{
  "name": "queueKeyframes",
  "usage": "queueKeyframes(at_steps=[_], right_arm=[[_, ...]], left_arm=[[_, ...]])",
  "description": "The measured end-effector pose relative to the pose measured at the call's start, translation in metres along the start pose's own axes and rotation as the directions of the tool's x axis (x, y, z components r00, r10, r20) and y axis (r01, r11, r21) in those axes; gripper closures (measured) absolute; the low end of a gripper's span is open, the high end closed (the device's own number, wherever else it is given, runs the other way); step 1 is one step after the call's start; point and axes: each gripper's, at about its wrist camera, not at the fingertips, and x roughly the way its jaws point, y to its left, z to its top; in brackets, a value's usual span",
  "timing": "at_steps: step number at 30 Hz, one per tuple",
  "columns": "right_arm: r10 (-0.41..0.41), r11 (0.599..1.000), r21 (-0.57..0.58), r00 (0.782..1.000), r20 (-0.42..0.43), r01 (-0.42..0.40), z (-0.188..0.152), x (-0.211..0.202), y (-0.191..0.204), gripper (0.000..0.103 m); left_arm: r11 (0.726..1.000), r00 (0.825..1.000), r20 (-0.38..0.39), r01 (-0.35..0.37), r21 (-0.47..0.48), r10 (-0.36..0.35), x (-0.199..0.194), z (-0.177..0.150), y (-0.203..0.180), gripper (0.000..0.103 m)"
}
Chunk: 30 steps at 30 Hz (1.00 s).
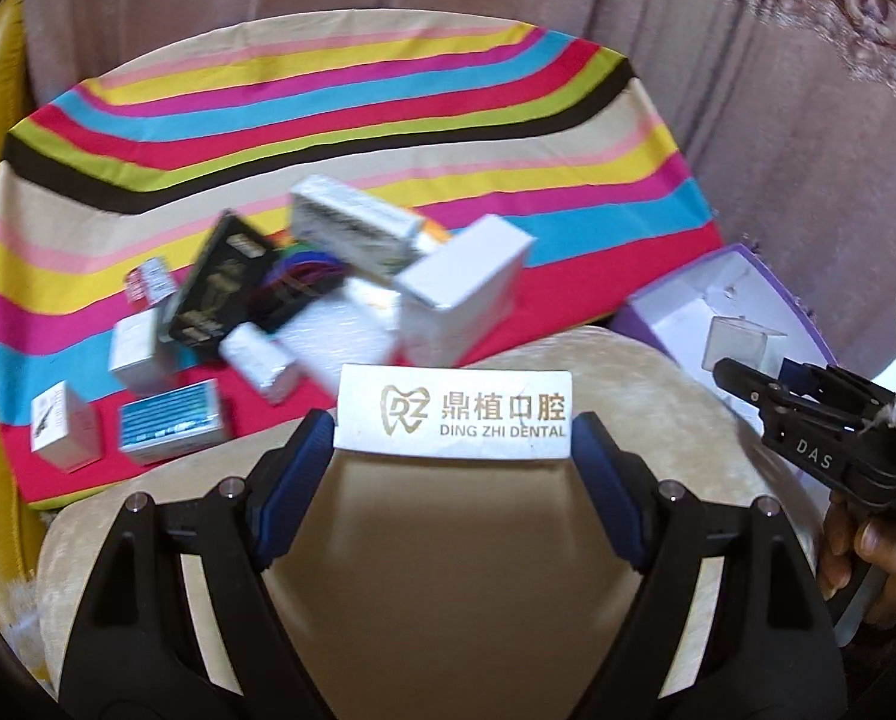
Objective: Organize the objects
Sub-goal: 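Carry both boxes into the storage box and open both grippers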
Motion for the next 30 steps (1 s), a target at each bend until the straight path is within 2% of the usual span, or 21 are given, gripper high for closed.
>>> queueKeyframes(at_steps=[11, 22, 26, 29, 30], right_arm=[[-0.069, 0.992, 0.106, 0.997, -0.017, 0.07, -0.009, -0.011, -0.061, 0.06], [-0.169, 0.97, 0.179, 0.986, 0.0, 0.167, -0.003, -0.023, -0.104, 0.06], [-0.185, 0.961, 0.211, 0.983, 0.005, 0.18, -0.004, -0.027, -0.114, 0.06], [-0.196, 0.955, 0.228, 0.981, 0.006, 0.189, -0.004, -0.03, -0.12, 0.059], [-0.201, 0.952, 0.236, 0.98, 0.006, 0.194, -0.003, -0.03, -0.123, 0.057]], left_arm=[[0.991, 0.992, -0.038, 0.121, 0.058, -0.119, 0.027, 0.017, -0.067, 0.02], [0.97, 0.983, -0.039, 0.185, 0.159, -0.181, 0.049, 0.033, -0.135, 0.02], [0.958, 0.975, -0.031, 0.22, 0.184, -0.218, 0.054, 0.039, -0.152, 0.02], [0.943, 0.96, -0.026, 0.278, 0.182, -0.278, 0.056, 0.045, -0.161, 0.019], [0.937, 0.954, -0.028, 0.299, 0.181, -0.299, 0.057, 0.047, -0.163, 0.016]])
